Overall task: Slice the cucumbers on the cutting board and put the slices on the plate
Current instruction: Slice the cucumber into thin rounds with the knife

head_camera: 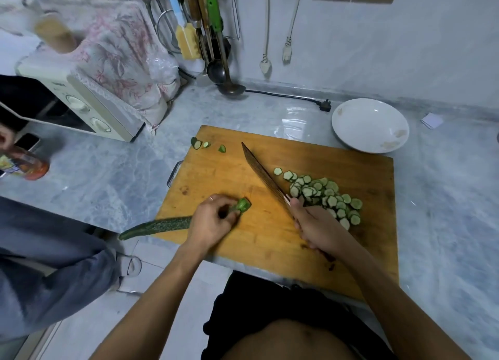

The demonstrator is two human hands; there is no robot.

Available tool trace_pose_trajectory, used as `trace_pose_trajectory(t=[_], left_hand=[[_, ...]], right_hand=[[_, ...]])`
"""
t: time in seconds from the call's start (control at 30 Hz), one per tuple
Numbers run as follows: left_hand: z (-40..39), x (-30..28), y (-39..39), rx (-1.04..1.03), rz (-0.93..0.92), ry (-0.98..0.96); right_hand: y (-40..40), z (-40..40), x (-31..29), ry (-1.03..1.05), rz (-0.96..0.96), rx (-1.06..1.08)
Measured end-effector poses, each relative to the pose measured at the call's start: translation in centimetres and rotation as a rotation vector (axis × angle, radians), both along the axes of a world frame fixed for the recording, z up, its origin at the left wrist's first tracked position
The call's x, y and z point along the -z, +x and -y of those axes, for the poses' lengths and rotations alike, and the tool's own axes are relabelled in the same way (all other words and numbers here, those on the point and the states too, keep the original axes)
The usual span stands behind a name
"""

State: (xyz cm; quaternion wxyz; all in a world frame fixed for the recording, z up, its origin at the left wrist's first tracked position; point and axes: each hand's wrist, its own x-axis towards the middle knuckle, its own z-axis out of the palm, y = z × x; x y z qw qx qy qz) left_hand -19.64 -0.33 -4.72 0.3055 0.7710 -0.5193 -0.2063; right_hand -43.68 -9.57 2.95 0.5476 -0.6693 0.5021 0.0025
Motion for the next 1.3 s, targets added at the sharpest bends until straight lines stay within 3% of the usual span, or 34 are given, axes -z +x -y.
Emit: trace_pose_trajectory(t=[0.37,0.57,0.93,1.13,1.3], left_hand=[[-2.5,1.7,-5.8,-0.029,0.172,-0.115],[-1.6,1.2,-7.2,-0.088,0.280,-0.076],[-1.3,1.6,-8.0,-0.140,0.304,-0.097],[-1.3,0.5,-8.6,-0.152,0.340,-0.004],[-1.5,0.9,-8.5,-0.139,0.337,-0.050]], right_hand=[[-2.2,-3.7,1.4,0.049,-0.008,-0.018],[-1.7,-3.2,0.8,0.063,-0.062,-0.009],[-2.5,-6.7,1.3,-0.296,-0.062,-0.153],[-3.1,-7.6,0.5,-0.336,-0.053,-0.204],[-3.1,-7.8,-0.2,-0.308,-0.057,-0.208]])
